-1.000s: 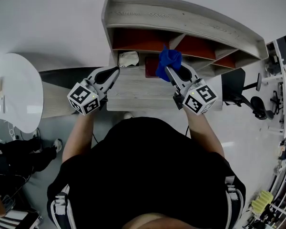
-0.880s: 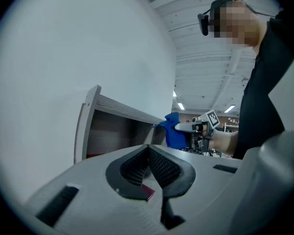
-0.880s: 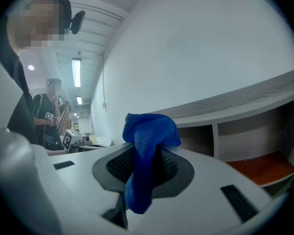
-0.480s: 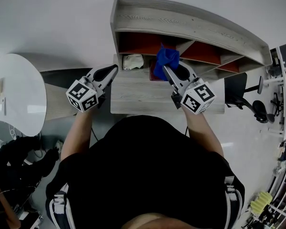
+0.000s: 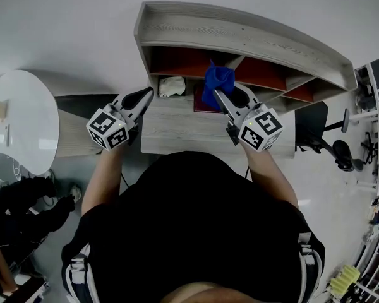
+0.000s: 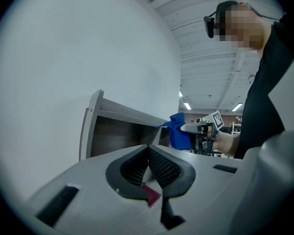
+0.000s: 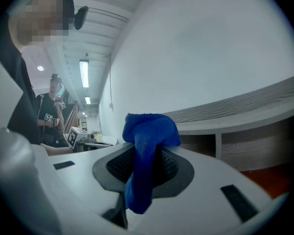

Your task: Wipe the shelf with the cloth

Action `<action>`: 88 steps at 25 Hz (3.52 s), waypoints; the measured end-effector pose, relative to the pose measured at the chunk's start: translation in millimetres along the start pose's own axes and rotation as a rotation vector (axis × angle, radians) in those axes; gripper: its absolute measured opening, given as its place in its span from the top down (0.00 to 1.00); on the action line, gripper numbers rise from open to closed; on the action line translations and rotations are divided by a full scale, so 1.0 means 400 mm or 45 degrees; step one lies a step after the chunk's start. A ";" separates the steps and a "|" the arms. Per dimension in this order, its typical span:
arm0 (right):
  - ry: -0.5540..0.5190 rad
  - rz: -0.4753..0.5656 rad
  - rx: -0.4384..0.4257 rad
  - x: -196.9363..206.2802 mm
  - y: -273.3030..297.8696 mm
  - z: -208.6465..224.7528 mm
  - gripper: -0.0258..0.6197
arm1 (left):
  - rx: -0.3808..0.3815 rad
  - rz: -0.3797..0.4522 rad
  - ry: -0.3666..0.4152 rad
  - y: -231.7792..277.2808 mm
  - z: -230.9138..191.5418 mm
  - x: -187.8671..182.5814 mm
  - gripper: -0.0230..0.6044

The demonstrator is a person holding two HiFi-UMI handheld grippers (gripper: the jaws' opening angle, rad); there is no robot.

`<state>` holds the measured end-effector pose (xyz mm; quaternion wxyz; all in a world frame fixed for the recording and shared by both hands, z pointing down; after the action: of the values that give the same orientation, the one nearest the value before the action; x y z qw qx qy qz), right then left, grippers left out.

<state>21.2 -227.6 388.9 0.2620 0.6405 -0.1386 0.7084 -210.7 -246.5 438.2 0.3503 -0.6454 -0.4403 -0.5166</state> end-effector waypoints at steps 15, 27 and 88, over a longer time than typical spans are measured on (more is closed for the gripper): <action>-0.032 -0.004 -0.128 -0.036 -0.067 0.137 0.83 | -0.127 -0.003 0.005 0.123 0.080 -0.005 0.94; -0.264 0.150 -0.218 -0.249 -0.009 0.109 0.83 | -0.183 0.023 0.029 0.110 0.097 -0.018 0.94; -1.446 -0.482 -0.171 -0.146 0.616 -0.101 0.86 | -0.193 -0.001 0.021 -0.282 0.016 0.017 0.94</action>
<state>-145.2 -420.4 360.5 0.3087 0.9143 -0.1848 0.1863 -312.7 -197.9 443.3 0.3037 -0.6656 -0.3974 -0.5539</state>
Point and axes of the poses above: the fingertips, and each gripper's own axes: y forward along the fingers, z to its right, x out of its underside, the point moved 4 cm from there along -y, backward along the fingers, and after that the axes turned 11 degrees about x, right-handed, at the moved point
